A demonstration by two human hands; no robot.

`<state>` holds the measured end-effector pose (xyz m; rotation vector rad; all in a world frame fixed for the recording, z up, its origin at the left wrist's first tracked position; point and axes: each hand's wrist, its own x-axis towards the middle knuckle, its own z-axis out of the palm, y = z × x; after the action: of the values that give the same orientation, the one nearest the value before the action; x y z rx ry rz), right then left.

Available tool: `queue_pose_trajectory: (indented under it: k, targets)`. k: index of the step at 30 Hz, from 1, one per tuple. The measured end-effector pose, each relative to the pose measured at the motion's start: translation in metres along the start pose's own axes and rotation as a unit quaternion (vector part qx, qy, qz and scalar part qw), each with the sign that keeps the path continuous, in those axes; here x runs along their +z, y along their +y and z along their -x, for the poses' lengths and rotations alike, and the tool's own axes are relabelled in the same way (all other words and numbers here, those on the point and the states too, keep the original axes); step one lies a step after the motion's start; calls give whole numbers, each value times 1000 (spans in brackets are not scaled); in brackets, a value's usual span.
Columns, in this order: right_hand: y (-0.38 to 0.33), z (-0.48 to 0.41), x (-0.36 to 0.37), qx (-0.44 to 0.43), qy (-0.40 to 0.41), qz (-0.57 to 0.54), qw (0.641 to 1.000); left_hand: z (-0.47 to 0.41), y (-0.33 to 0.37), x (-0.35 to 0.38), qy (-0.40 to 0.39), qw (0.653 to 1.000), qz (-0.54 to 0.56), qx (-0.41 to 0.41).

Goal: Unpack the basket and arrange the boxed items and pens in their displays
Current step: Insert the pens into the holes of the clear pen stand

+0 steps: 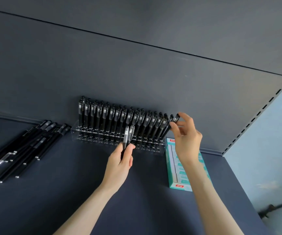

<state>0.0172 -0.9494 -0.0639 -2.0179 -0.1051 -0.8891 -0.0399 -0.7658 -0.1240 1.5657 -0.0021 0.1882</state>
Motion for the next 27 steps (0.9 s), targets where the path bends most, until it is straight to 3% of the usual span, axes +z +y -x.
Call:
queue_pose_trajectory:
  k: [5, 19, 23, 27]
  targets:
    - [1, 6, 2, -36, -19, 63, 997, -2, -1, 1, -2, 1000, -1, -1]
    - [-10, 9, -3, -28, -32, 123, 991, 1, 1, -2, -7, 1000, -11, -14]
    - [-14, 22, -8, -9, -9, 76, 997, 5, 7, -3, -5, 999, 22, -26]
    - [-36, 42, 2, 57, -43, -79, 994, 10, 20, -11, -30, 998, 36, -29]
